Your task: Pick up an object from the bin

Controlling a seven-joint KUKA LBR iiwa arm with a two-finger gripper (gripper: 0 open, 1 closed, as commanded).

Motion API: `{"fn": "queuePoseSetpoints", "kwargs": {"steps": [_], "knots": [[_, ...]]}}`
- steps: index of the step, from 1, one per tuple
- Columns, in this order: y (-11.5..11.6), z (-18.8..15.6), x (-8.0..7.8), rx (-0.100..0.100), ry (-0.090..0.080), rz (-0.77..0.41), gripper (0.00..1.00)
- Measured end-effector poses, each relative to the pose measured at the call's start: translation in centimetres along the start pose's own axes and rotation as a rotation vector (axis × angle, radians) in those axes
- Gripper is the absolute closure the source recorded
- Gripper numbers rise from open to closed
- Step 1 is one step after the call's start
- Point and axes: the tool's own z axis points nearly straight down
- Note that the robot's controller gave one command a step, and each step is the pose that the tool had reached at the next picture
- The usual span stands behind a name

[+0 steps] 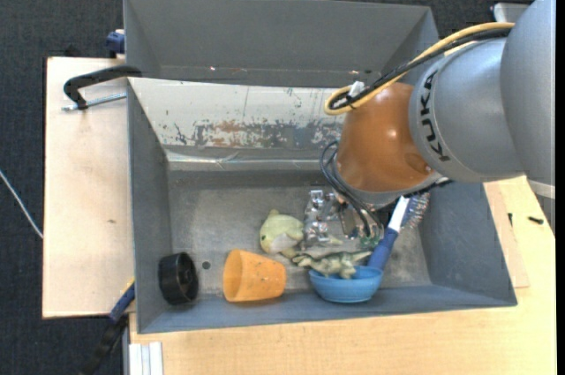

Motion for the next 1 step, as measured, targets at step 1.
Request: {"fn": "queuePoseSetpoints", "kwargs": {"steps": [1], "knots": [[-2.63,-14.54,-0.73,0.003,-0.006,-0.209,1.00]]}}
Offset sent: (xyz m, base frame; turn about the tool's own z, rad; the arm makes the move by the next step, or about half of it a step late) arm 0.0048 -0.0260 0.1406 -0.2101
